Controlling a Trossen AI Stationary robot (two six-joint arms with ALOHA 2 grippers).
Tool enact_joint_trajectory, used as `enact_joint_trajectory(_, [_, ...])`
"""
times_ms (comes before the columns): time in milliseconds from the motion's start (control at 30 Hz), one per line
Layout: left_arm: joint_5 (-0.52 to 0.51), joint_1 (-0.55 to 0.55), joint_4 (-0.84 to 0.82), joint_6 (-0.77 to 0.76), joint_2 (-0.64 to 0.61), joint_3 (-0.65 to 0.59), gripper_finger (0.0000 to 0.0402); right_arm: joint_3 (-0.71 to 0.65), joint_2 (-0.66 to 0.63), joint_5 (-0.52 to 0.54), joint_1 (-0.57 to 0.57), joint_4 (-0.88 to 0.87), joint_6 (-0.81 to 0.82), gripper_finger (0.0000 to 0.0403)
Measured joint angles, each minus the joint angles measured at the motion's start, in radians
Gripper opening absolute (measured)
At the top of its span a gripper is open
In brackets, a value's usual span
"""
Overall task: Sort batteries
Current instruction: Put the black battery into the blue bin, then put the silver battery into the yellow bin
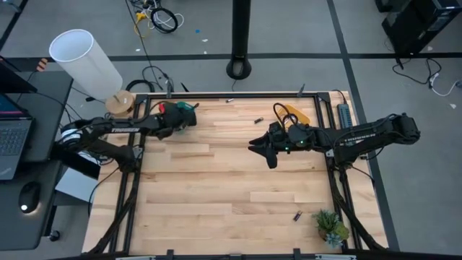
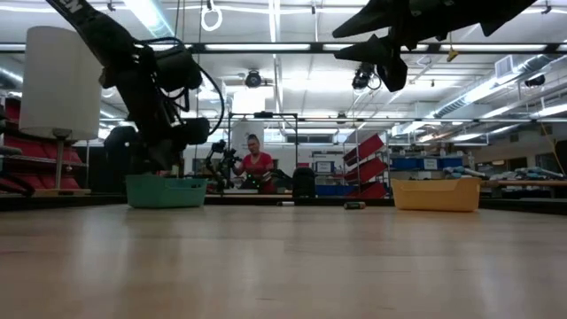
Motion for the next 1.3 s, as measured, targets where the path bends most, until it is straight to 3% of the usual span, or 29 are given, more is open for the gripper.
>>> enact_joint_trajectory(100, [0.013,-0.001,-0.016,0.009,-0.022,0.012,0.0212,0.0,0.0,-0.033,-0.014,-0.002,-0.002,0.0154])
enact_joint_trajectory(233, [0.036,-0.01,-0.005,0.091,-0.043,0.045,0.023,0.0,0.0,-0.049,-0.037,-0.013,0.001,0.0154])
enact_joint_trajectory(467, [0.42,-0.015,0.044,0.347,-0.019,0.137,0.0199,0.008,0.0,-0.012,-0.114,-0.12,0.049,0.0152])
enact_joint_trajectory(533, [0.451,-0.014,0.057,0.347,-0.01,0.148,0.0188,0.043,0.019,0.001,-0.167,-0.241,0.067,0.0152])
enact_joint_trajectory(667, [0.504,-0.005,0.188,0.343,0.007,0.15,0.0172,0.138,0.109,-0.129,-0.287,-0.426,0.032,0.0156])
enact_joint_trajectory(800, [0.609,0.022,0.299,0.353,0.043,0.15,0.0165,0.249,0.232,-0.229,-0.354,-0.495,-0.083,0.0159])
enact_joint_trajectory(1067, [0.62,0.048,0.309,0.375,0.059,0.15,0.0163,0.544,0.527,-0.446,-0.554,-0.646,-0.475,0.016])
enact_joint_trajectory(1300, [0.583,0.048,0.314,0.335,0.05,0.15,0.0163,0.864,0.779,-0.478,-0.708,-0.775,-0.814,0.016])
